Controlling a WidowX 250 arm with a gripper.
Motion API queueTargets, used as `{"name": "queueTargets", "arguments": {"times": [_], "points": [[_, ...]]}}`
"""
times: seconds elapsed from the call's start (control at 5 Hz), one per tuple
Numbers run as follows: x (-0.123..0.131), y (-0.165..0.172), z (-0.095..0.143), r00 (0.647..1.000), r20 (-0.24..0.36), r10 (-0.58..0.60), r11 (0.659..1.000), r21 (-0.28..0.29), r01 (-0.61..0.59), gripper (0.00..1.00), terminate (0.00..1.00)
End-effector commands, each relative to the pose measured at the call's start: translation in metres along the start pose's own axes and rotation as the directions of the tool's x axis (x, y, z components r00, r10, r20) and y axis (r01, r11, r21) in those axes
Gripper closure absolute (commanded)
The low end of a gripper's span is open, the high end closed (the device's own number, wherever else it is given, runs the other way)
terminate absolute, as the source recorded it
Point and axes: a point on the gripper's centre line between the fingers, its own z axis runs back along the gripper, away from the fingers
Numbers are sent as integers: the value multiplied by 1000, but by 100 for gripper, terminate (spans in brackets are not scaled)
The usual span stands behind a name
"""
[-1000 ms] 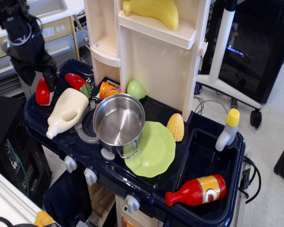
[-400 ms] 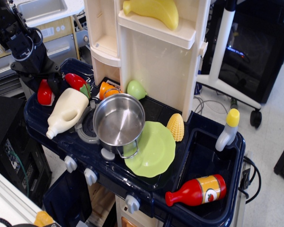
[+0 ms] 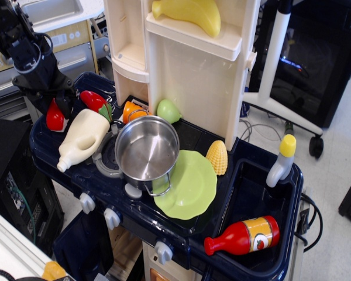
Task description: Put sushi in pot or pan
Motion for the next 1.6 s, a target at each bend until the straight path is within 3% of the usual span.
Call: {"name": "queueTargets", "arguments": {"times": [0.0, 0.2, 0.4, 0.8, 1.0, 1.2, 1.4], "points": [[22, -25, 81, 998, -56, -9, 993, 117, 15, 100, 0], [-1, -68, 96, 994, -14, 111, 983, 152, -108, 100, 0], [-22, -111, 108, 981, -21, 192, 978, 91, -190, 100, 0], [-37, -171, 101, 981, 26, 192, 978, 76, -194, 100, 0], [-40, -181, 85, 980, 78, 184, 982, 38, -187, 0, 0], [-40, -181, 85, 980, 78, 184, 982, 38, -187, 0, 0], [-40, -181, 85, 980, 78, 184, 982, 38, -187, 0, 100]]}}
